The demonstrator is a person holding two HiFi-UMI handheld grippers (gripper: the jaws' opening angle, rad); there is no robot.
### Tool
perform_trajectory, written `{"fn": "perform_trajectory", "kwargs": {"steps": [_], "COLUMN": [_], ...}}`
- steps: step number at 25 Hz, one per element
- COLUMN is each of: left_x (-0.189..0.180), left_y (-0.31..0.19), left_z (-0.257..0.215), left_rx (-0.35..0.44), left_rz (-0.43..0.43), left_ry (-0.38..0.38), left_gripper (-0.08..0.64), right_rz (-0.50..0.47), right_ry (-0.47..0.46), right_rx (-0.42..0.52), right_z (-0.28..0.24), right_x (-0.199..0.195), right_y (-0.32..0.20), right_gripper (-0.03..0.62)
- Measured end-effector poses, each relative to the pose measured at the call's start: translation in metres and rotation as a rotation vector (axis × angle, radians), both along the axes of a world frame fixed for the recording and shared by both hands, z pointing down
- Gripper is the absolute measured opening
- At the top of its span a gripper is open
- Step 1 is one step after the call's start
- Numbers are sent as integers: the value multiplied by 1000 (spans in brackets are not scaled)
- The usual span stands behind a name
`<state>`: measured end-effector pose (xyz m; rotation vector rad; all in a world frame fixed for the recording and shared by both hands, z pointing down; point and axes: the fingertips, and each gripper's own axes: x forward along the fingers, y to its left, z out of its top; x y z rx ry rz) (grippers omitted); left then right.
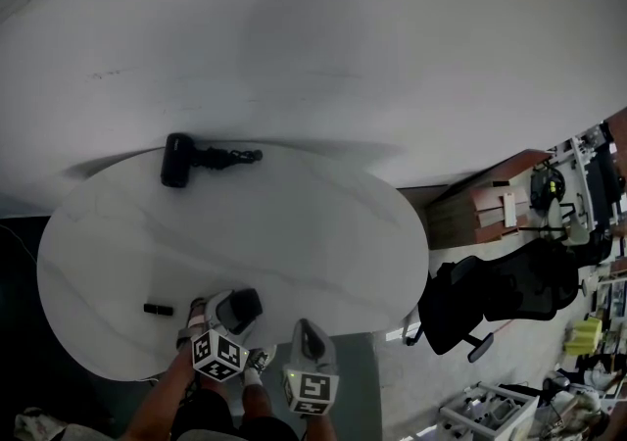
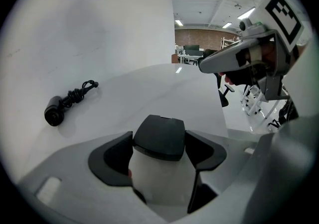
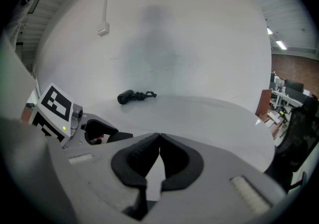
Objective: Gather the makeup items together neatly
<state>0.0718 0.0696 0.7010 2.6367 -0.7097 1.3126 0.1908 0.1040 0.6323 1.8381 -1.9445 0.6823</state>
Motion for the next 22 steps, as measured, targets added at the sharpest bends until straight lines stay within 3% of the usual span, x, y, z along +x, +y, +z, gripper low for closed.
{"fn": "perform_trajectory", "kwargs": {"steps": [15, 22], "left_x": [5, 3], "left_y": [-3, -13], "left_z": [-11, -36], "left_rx": [26, 68], "left_rz": [-15, -73], "left_ry": [13, 53], "left_gripper": [341, 339], "right_rz": [7, -8], "right_ry": [8, 20], "right_rx": [6, 45], "right_z": [-4, -21], "right_x": [6, 7], "right_y": [3, -2], "right_gripper": [5, 5]}}
